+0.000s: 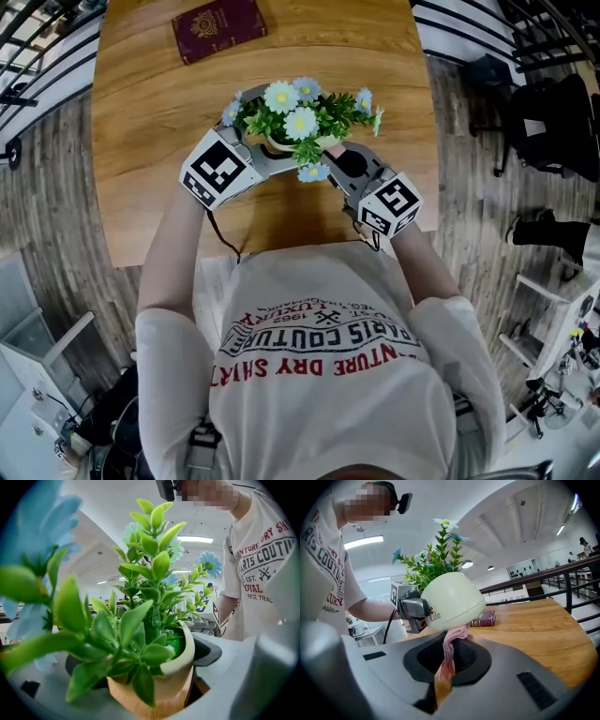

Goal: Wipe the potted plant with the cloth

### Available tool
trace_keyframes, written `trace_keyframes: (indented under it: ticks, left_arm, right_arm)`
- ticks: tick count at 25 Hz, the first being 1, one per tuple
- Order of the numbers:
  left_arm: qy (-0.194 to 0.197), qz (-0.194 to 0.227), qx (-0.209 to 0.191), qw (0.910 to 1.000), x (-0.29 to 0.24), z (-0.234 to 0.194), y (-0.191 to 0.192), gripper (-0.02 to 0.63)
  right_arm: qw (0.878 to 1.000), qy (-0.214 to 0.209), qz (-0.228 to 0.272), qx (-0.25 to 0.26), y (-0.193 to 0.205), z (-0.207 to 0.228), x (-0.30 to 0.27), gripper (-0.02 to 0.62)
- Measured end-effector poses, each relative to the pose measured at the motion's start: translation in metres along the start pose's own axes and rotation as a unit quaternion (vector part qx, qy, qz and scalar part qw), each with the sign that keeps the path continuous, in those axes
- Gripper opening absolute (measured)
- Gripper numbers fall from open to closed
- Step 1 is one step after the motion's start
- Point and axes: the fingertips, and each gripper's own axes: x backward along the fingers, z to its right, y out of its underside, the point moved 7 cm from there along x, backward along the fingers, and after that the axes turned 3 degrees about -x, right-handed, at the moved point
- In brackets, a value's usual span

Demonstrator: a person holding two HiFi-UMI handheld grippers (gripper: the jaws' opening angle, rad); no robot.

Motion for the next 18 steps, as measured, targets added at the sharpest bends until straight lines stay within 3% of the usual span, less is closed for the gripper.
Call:
trace_keyframes:
  ticks: [10,14,18]
  left_arm:
    - [-0.006,-0.01,-0.008,0.9999,0.003,0.0,0.015,0.525]
    - [-0.004,-0.022,-0.011,0.9997,-0.002,0.002,0.028,0.525]
    - [-0.008,-0.05,-0.018,0.9986,-0.008,0.006,0.052,0.525]
  right_arm:
    - [0.998,0.045,0.019,-0.047,-0.008,0.034,0.02,0.037]
    - [0.997,0.059,0.009,-0.041,-0.009,0.046,0.021,0.037]
    - [0.994,0.11,-0.014,-0.016,-0.002,0.063,0.024,0.037]
